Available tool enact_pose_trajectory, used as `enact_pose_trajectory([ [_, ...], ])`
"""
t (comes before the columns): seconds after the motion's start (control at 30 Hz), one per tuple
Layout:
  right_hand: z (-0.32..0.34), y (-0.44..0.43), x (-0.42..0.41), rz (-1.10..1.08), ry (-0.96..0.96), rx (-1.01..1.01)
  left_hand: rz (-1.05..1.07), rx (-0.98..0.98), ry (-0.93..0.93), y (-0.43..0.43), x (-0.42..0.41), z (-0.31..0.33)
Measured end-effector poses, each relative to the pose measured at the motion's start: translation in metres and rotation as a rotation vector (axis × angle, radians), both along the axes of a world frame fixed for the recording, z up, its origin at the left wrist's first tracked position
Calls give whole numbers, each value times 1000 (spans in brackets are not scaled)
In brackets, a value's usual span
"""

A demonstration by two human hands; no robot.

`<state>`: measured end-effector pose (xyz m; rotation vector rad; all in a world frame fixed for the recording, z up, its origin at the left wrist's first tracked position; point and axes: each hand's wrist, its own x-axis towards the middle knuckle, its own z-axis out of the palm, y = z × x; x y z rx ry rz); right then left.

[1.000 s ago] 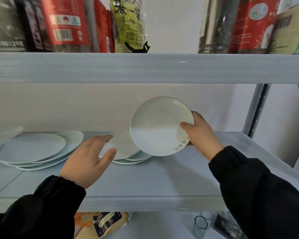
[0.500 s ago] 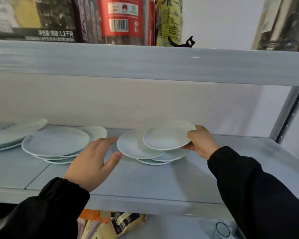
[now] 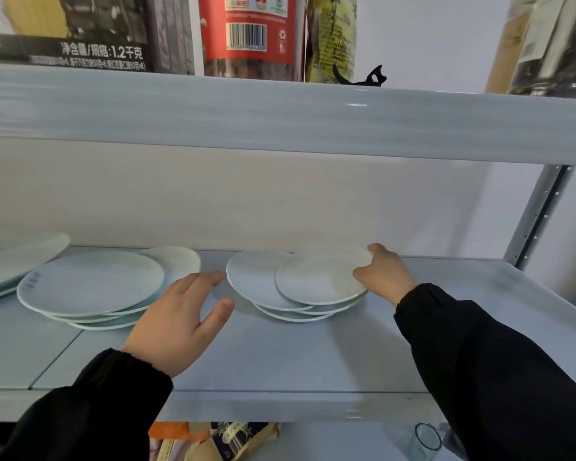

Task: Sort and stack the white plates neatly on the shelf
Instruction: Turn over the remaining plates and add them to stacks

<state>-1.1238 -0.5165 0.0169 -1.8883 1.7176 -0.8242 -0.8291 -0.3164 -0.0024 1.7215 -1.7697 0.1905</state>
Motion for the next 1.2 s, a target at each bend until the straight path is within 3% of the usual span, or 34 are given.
enact_pose_trajectory([
  [0.27,3,2,-2,-23,29,18,-18,0,8,-8,7,-2],
  [1.0,8,18,-4,77,-119,-5,-28,-3,24,-23,17,-2],
  [1.2,6,41,-6,120,-175,-130,-33,-23,69,-29,23,-1],
])
